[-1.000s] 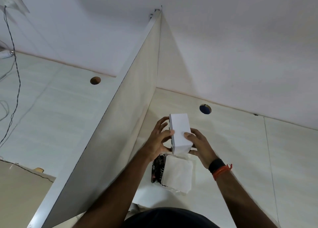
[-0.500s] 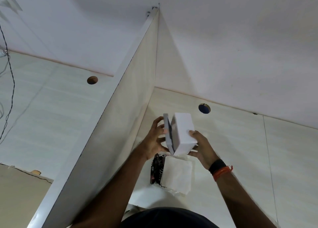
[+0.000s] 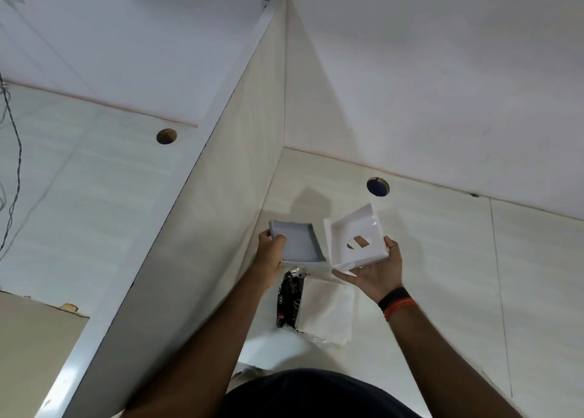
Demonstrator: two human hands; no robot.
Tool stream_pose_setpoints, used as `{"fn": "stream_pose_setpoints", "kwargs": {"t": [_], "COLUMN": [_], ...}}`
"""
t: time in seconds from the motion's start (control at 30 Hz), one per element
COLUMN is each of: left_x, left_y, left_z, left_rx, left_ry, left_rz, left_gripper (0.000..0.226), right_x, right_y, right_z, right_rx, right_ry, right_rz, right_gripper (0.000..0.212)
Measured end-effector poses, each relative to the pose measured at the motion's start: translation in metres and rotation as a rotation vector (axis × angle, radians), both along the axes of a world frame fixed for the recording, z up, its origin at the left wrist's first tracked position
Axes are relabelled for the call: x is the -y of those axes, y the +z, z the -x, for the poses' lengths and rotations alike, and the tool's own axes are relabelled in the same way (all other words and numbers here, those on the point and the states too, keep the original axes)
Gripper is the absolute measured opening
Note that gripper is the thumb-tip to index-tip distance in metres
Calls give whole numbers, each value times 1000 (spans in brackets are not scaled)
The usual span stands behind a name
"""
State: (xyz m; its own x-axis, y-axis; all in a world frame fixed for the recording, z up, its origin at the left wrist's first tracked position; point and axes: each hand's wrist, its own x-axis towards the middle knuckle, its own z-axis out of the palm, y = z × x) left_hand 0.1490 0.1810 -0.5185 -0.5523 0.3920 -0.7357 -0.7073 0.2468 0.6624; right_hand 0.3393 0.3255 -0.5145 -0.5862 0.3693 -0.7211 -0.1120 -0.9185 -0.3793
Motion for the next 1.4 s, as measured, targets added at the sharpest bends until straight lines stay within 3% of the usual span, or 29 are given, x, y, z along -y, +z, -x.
{"fn": "stream_pose_setpoints", "kwargs": {"t": [0.13, 0.3, 0.57, 0.7, 0.83, 0.93, 1.03, 1.17, 1.27, 1.4], "left_x": [-10, -17, -26, -23, -17, -9, 8, 27, 35, 40], "left_y": [-12, -33, -48, -51, -50, -36, -27, -23, -29, -40], "left_z": [6, 19, 26, 27, 25, 10, -15, -49, -71, -84], "left_rx": [-189, -359, -391, -442, -454, -495, -662, -631, -578, -436], "left_ry": [-78, -227, -279, -304, -313, -321, -369, -686, -947, -958], "left_rz": [174, 281, 299, 365, 383, 383, 434, 521, 588, 579], "left_gripper": [31, 41, 56, 49, 85, 79, 57, 25, 30, 44], "right_x": [2, -7, -24, -25, -23, -19, -11, 14, 38, 65], "right_y": [-17, -32, -41, -40, -42, -38, -31, -36, -52, -70], "right_z": [3, 12, 17, 13, 5, -1, -12, -37, -52, -55], "right_rx": [48, 112, 357, 473, 520, 499, 545, 721, 820, 866], "right_ry": [-39, -49, -30, -28, -26, -82, -101, 95, 365, 723], "right_rz": [101, 102, -31, -181, -230, -218, -250, -410, -537, -666], "right_gripper": [73, 66, 40, 30, 33, 34, 40, 22, 28, 39]}}
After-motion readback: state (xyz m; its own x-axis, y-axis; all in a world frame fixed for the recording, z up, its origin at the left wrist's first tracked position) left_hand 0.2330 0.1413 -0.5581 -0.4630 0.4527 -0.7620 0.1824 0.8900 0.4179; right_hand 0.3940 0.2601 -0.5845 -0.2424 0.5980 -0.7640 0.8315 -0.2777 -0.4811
